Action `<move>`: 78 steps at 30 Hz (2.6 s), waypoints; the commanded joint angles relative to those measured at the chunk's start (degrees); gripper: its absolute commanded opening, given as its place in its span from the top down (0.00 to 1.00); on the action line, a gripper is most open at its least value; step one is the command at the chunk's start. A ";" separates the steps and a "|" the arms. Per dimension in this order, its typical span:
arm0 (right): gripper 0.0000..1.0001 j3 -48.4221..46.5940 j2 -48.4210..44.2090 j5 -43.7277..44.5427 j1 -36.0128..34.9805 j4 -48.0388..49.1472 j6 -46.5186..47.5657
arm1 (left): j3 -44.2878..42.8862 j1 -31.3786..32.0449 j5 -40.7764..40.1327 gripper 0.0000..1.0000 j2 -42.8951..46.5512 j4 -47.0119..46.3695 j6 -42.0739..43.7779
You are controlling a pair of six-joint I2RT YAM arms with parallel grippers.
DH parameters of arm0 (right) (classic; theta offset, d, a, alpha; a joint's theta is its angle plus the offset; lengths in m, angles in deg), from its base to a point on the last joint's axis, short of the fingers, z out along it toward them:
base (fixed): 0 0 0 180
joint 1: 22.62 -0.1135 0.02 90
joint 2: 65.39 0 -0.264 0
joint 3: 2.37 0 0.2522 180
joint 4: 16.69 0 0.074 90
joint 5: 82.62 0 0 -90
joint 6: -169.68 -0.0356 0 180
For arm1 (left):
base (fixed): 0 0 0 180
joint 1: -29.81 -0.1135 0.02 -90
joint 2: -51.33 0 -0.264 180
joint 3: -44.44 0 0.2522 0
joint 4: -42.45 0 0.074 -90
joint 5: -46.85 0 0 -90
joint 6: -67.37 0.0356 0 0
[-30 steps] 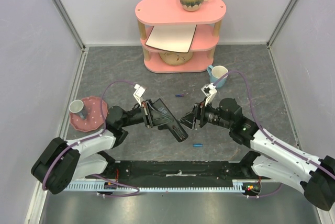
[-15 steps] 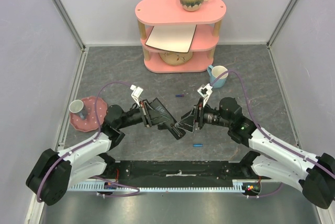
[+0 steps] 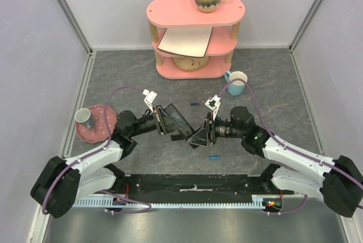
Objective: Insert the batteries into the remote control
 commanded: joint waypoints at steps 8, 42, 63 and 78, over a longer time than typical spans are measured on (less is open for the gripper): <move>1.00 0.93 0.76 -0.04 -0.38 7.97 -3.59 | -0.56 -0.28 -5.24 0.92 -1.19 -6.35 -1.87; 1.00 7.09 9.73 -0.30 -2.31 38.48 -20.56 | 5.86 1.04 -8.24 0.98 -12.35 -34.13 -12.77; 0.20 -13.84 -1.53 43.05 -0.29 -30.16 12.07 | 6.74 0.34 -31.96 0.98 17.78 16.57 2.35; 0.34 -34.21 39.49 60.42 0.41 -23.84 14.86 | 11.05 0.34 -28.18 0.98 38.51 27.81 4.63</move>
